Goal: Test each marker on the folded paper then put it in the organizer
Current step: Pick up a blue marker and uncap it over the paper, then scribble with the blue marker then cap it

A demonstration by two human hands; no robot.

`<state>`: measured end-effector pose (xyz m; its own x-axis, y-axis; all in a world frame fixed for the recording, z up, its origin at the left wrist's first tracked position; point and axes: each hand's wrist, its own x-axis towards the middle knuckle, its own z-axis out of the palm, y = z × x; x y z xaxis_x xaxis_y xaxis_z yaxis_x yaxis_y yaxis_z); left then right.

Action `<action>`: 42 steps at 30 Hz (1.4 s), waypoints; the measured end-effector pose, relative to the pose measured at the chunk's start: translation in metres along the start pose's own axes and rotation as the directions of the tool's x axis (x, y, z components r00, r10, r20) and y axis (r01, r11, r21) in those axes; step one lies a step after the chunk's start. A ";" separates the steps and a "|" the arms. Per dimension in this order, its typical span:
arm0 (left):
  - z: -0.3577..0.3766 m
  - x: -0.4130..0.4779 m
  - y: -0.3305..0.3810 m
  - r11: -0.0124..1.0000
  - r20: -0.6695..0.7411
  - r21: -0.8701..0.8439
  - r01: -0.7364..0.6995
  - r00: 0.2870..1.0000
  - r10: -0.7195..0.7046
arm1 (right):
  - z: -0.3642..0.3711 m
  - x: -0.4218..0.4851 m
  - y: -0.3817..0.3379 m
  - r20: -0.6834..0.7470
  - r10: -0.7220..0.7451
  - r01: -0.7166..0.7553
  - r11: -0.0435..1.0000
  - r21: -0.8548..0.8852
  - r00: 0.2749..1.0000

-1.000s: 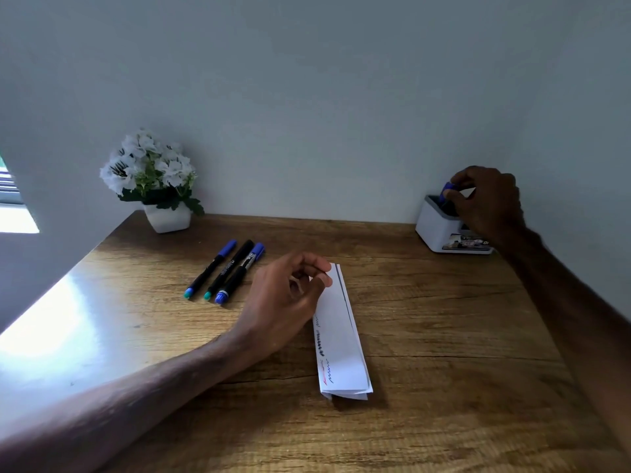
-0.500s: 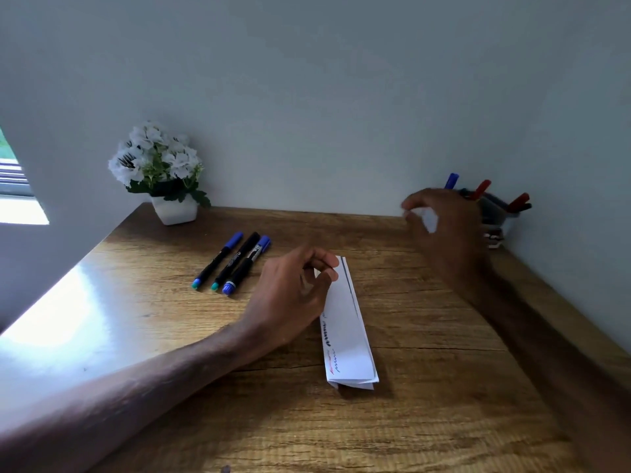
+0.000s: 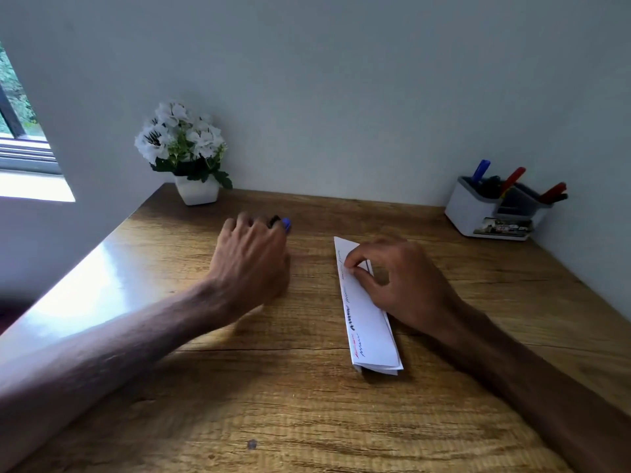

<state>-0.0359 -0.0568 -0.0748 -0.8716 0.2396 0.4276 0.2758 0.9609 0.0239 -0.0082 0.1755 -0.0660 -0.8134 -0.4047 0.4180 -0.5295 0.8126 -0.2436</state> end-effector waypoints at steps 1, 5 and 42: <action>0.000 0.000 -0.001 1.000 0.001 -0.019 -0.011 1.000 0.011 | 0.000 0.000 0.000 0.002 -0.002 0.002 1.000 0.000 1.000; 0.001 0.001 0.005 0.997 0.001 -0.024 -0.070 0.998 0.070 | -0.001 0.002 0.000 0.017 0.018 -0.018 1.000 0.014 1.000; -0.006 -0.022 0.045 0.617 -0.222 -0.763 -0.191 0.975 0.027 | -0.019 0.001 -0.008 0.197 0.320 -0.350 0.543 0.763 0.927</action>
<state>-0.0015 -0.0195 -0.0781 -0.7520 0.2282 0.6184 0.6460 0.4416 0.6226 0.0000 0.1766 -0.0470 -0.9707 -0.1974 0.1367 -0.1867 0.2629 -0.9466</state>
